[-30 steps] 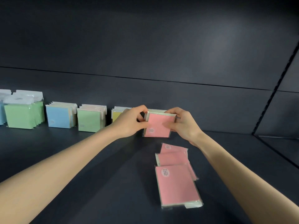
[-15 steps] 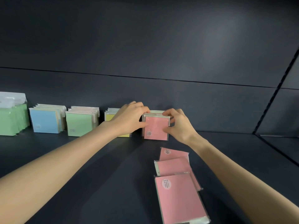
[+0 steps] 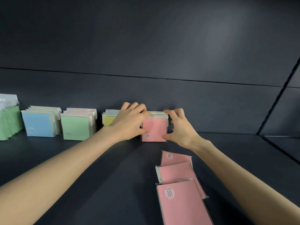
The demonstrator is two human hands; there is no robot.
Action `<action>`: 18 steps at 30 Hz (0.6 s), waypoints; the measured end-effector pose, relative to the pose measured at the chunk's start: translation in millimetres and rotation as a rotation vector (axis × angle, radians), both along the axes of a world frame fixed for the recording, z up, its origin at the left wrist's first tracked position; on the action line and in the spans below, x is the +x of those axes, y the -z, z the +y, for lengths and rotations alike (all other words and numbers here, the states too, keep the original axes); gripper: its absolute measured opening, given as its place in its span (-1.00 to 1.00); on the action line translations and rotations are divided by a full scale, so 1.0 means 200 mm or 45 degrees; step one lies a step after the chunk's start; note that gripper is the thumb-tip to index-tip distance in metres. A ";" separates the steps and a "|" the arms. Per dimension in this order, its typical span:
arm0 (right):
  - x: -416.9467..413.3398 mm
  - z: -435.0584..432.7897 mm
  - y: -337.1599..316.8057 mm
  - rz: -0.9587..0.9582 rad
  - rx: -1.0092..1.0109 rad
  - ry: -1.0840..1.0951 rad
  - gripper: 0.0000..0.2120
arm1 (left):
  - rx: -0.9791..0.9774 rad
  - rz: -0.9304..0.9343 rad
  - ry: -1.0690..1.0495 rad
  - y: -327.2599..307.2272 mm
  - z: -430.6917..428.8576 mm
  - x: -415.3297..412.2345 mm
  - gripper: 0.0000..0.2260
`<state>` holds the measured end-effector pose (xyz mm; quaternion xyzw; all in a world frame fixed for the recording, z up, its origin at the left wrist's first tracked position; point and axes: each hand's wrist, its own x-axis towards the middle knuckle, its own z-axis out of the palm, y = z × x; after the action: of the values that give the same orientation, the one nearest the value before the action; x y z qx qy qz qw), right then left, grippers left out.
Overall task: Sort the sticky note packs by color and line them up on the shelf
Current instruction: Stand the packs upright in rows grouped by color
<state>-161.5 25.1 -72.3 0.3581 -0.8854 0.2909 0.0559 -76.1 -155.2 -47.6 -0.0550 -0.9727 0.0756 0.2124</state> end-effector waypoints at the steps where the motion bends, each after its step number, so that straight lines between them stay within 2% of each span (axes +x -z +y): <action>1: 0.00 0.00 -0.01 0.010 0.014 0.003 -0.23 | -0.010 0.015 0.007 0.01 -0.01 0.00 -0.54; 9: 0.01 -0.04 0.00 0.070 0.037 0.065 -0.38 | -0.098 0.086 0.055 0.03 -0.03 -0.02 -0.60; 15: 0.02 -0.04 -0.01 0.103 0.065 0.088 -0.39 | -0.250 0.166 0.020 0.04 -0.04 -0.03 -0.69; 18: 0.03 -0.03 -0.02 0.100 0.092 0.078 -0.35 | -0.236 0.140 0.015 0.04 -0.02 -0.03 -0.69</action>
<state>-155.4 18.5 -68.4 0.3437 -0.9030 0.2428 0.0864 -81.1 -159.5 -54.9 -0.0761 -0.9480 0.1670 0.2599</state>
